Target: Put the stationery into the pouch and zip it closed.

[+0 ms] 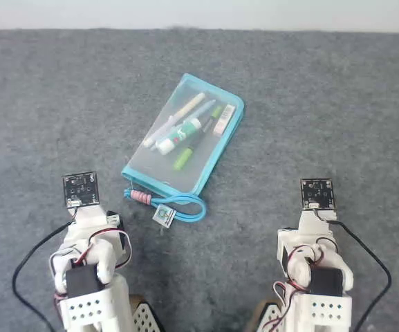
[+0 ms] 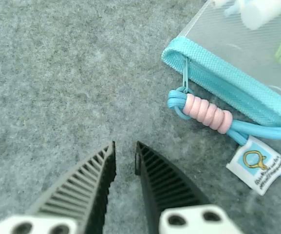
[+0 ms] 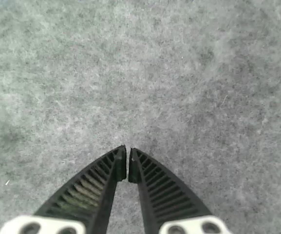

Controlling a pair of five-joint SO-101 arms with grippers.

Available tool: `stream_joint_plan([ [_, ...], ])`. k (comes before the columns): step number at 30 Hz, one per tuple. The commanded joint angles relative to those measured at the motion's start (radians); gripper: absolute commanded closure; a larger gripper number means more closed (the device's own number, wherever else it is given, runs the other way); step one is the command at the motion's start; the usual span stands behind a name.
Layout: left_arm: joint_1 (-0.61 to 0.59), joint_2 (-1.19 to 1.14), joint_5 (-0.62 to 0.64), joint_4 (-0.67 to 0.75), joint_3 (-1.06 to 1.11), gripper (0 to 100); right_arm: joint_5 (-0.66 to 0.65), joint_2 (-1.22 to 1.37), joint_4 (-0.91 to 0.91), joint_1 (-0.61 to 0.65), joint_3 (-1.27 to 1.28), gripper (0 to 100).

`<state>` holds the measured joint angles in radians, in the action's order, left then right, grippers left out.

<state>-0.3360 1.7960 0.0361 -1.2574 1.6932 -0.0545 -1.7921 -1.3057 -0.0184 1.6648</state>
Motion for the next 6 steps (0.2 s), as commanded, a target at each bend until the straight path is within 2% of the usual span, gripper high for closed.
stream_joint_plan([
  [1,0.003,0.021,-0.006,-0.005,-0.008,94,-0.009,-0.021,-0.007,-0.010,0.018,99.1],
  [6,0.003,0.021,-0.006,-0.005,-0.008,94,-0.009,-0.021,-0.007,-0.010,0.018,99.1],
])
